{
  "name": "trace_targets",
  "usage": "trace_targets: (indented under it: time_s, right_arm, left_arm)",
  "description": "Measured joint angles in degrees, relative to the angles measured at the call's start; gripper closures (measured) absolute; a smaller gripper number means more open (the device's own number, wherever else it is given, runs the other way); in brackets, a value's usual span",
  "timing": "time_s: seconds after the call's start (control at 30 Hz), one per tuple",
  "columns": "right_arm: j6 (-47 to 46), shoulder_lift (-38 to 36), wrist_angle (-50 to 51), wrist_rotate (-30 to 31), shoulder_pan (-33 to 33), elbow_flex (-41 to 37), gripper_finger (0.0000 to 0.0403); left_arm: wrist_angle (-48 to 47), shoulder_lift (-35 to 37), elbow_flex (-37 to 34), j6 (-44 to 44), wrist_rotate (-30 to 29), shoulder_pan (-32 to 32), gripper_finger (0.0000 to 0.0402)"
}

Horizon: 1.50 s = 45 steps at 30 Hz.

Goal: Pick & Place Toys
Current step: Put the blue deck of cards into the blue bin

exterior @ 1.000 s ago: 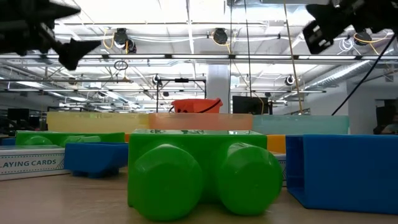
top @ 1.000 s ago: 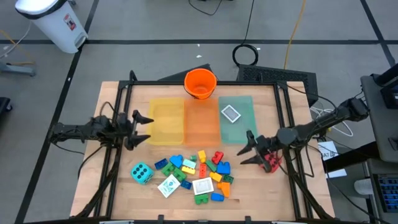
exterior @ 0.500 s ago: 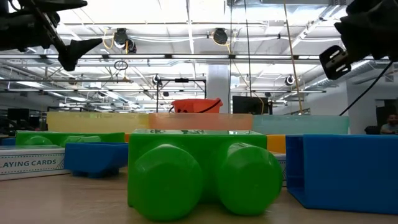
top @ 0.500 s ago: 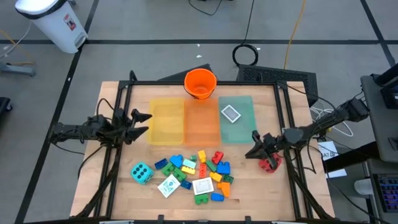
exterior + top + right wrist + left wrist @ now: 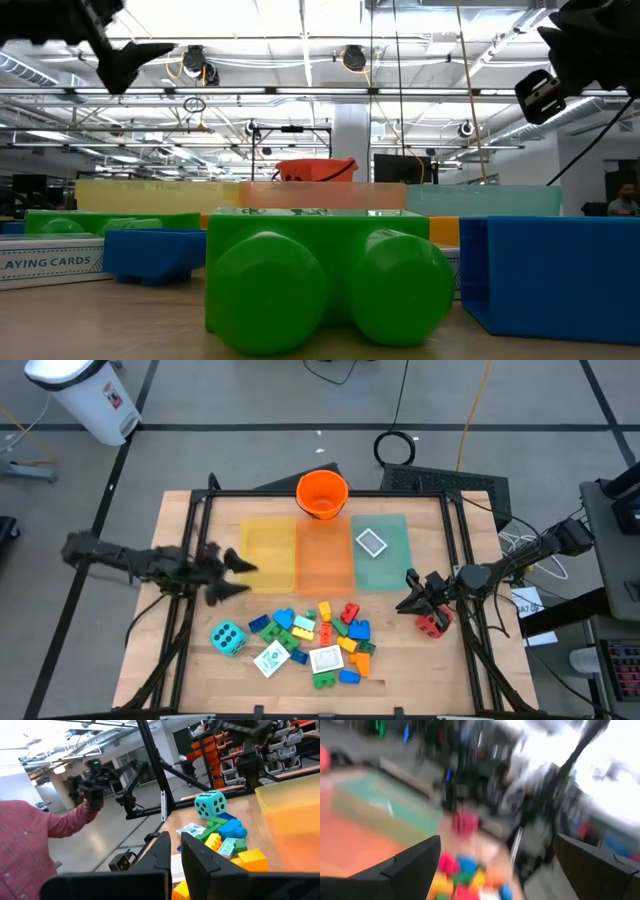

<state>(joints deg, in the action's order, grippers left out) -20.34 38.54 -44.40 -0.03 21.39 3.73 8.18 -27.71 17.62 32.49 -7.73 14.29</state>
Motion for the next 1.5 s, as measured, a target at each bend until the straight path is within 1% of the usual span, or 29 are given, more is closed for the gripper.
trace_targets:
  time_s: [0.1,0.2,0.27,0.37,0.47,0.53,0.6,0.7,0.8,1.0,1.13,1.23,1.3,1.37,1.47,1.5]
  right_arm:
    - [0.0,0.0,0.1,0.0,0.0,0.0,0.0393]
    - [0.5,0.0,0.1,0.0,0.0,0.0,0.0396]
    - [1.3,0.0,0.1,0.0,0.0,-0.1,0.0397]
    - [2.3,0.0,0.1,0.0,0.0,-0.1,0.0396]
    - [3.9,0.0,0.3,0.0,0.0,-0.1,0.0397]
    - [4.9,0.0,0.3,0.0,0.0,-0.1,0.0399]
    - [5.2,0.0,0.3,0.0,0.0,-0.1,0.0398]
    - [4.9,0.0,0.5,-0.2,0.0,-0.1,0.0396]
    - [4.8,0.0,0.5,-0.5,0.0,-0.2,0.0395]
    - [4.8,0.0,0.5,-4.6,0.0,-0.2,0.0397]
    - [4.8,0.0,0.5,-4.6,0.0,-0.2,0.0397]
    - [4.7,0.0,0.5,-4.6,0.0,-0.2,0.0399]
    - [4.8,0.0,0.5,-4.6,0.0,-0.2,0.0398]
    - [4.7,0.0,0.5,-4.6,0.0,-0.2,0.0399]
    - [4.8,0.0,0.5,-4.6,0.0,-0.2,0.0399]
    - [4.7,0.0,0.5,-4.6,0.0,-0.2,0.0399]
  left_arm:
    - [-11.9,-15.6,11.5,1.6,-2.0,6.2,0.0009]
    - [-27.3,-31.1,23.8,6.2,-2.3,12.0,0.0009]
    - [-36.8,-39.9,31.4,11.9,-2.3,15.3,0.0009]
    - [-47.1,-51.9,41.1,23.2,-2.1,19.2,0.0009]
    - [-54.1,-62.0,47.8,32.2,-0.5,21.9,0.0009]
    - [-56.2,-67.0,51.0,36.7,0.0,23.3,0.0009]
    - [-57.1,-71.0,52.7,40.3,0.2,24.2,0.0009]
    - [-57.2,-75.3,53.0,45.3,0.2,24.4,0.0009]
    - [-55.6,-78.0,53.1,48.1,1.2,24.3,0.0009]
    - [-53.9,-81.2,53.2,47.9,2.8,24.1,0.0009]
    - [-54.4,-82.7,53.3,47.6,2.9,23.8,0.0009]
    - [-54.4,-83.4,53.3,47.0,4.3,23.6,0.001]
    - [-53.9,-84.1,53.4,45.9,5.2,23.5,0.002]
    - [-53.5,-84.1,53.4,45.5,5.3,23.6,0.0046]
    - [-53.3,-84.0,53.3,45.4,4.8,23.7,0.0097]
    - [-53.4,-83.7,53.3,45.4,4.8,23.4,0.0098]
